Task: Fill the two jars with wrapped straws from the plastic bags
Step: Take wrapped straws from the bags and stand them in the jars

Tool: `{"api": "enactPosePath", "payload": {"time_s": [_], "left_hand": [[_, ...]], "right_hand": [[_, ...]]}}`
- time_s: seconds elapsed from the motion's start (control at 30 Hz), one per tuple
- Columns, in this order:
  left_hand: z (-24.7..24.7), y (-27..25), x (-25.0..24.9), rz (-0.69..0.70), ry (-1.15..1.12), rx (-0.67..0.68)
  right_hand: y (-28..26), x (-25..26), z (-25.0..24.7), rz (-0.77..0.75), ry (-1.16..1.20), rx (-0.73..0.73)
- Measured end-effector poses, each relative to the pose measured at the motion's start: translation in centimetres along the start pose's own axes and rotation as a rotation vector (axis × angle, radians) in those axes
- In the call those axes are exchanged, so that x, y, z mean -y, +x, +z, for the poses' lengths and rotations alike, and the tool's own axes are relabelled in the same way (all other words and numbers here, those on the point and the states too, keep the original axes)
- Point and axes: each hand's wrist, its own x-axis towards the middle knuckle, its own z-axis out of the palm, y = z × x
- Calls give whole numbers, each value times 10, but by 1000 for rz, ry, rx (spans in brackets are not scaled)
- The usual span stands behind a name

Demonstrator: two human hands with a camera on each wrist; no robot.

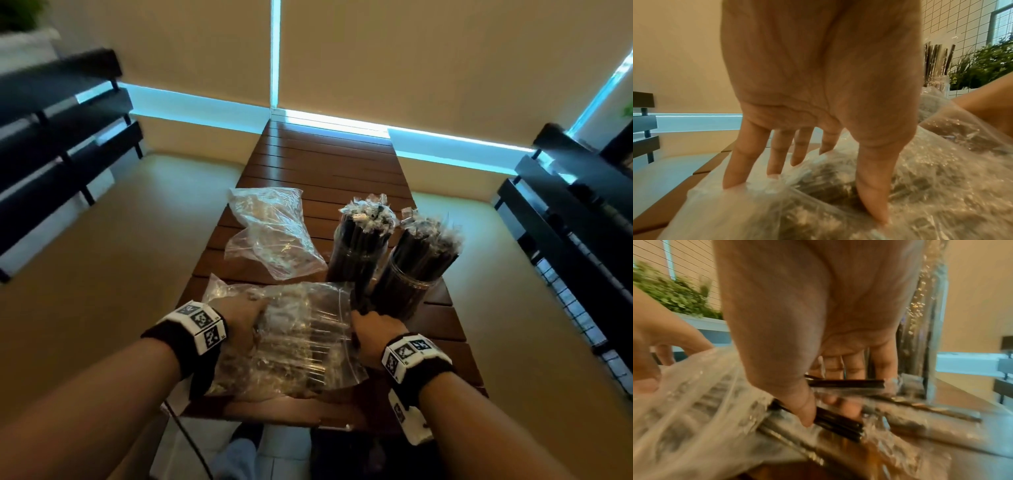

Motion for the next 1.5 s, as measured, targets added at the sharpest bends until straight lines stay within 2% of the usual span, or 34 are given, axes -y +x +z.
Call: {"api": "enactPosePath", "payload": {"time_s": [0.13,0.23,0.4,0.57,0.7,0.77,0.87,1.0,1.13,1.3,1.5], "left_hand": [[0,4,-3,12,-13,-24],[-2,5,-9,20,-16,-25],[-1,9,-8,21,-64,-21],[3,11,-6,13,-70,-31],[3,12,-4,9,-71,-16],[2,13,-3,7,-76,-13],[2,15,-3,7,-65,-6],[2,20,-7,1,-30,-16],[-3,23,-5,17,-27,-36],[2,26,-5,-31,-18,-58],[2,27,-8,-55,-12,-61]], "right_hand": [[15,9,-7,-194,190,-114],[31,20,-2,-250,277,-85],[55,32,-1,-116,210,79],[70,48,-12,-135,76,171],[142,17,51,-74,11,138],[129,22,38,-70,14,143],[70,51,-18,-169,32,169],[70,51,-9,-159,13,127],[52,41,-22,-134,-3,-29],[13,28,-61,-103,-189,-145],[-44,12,-127,-11,-398,-77]]}}
